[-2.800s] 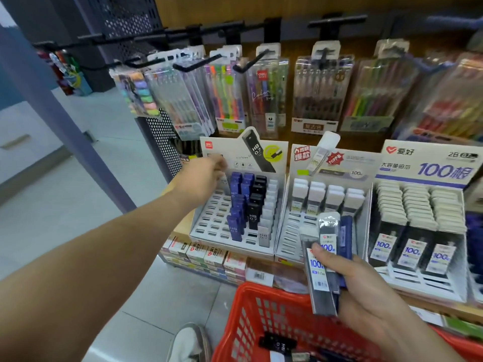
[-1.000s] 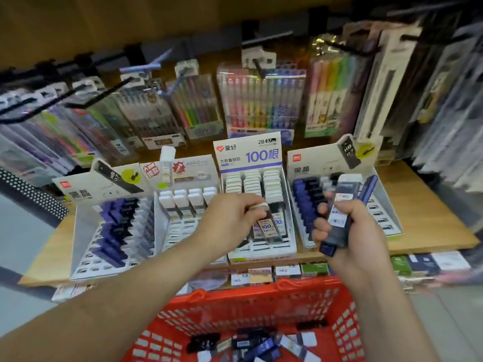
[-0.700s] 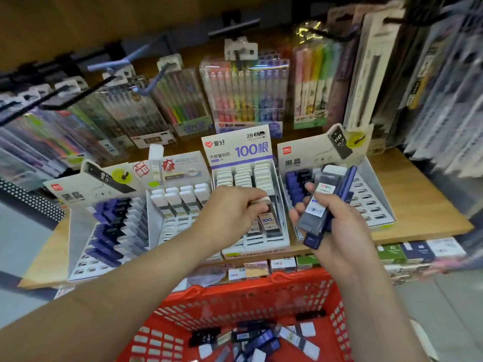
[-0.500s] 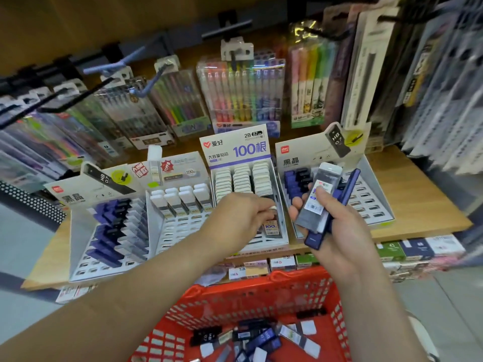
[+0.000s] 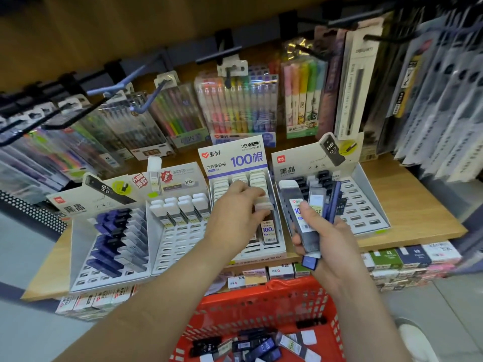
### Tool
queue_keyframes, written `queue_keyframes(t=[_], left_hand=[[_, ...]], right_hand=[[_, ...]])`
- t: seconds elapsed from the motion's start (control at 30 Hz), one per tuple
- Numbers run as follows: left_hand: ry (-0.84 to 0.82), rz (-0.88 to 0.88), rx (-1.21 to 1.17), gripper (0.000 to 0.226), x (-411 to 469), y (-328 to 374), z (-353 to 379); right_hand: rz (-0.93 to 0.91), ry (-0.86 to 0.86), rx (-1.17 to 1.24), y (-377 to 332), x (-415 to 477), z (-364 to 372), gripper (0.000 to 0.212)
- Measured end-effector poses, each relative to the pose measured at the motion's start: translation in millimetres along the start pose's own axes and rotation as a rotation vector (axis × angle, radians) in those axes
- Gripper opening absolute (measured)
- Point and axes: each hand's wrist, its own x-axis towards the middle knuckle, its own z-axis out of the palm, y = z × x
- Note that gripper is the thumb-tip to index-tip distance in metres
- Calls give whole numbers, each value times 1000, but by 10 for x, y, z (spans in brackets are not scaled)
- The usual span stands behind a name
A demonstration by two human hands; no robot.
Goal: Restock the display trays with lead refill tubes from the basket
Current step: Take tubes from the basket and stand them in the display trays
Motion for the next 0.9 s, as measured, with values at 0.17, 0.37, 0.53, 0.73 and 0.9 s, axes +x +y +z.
queue_keyframes(t=[0.17, 0.37, 0.53, 0.73, 0.9], left_hand=[[-248, -365, -1127, 27, -141, 180, -355], [-272, -477, -1280, 30, -321, 156, -458], [-148, -605, -987, 18, -335, -60, -526], [108, -484, -595, 32, -362, -376, -422], [61, -391, -543, 37, -410, -325, -263]], right_hand=[[82, -152, -28, 8, -3, -13, 41], [230, -312, -8, 119, -36, -21, 73], [168, -147, -162, 108, 0, -26, 47], [59, 46, 416, -28, 61, -200, 20], [17, 81, 427, 5, 42, -132, 21]])
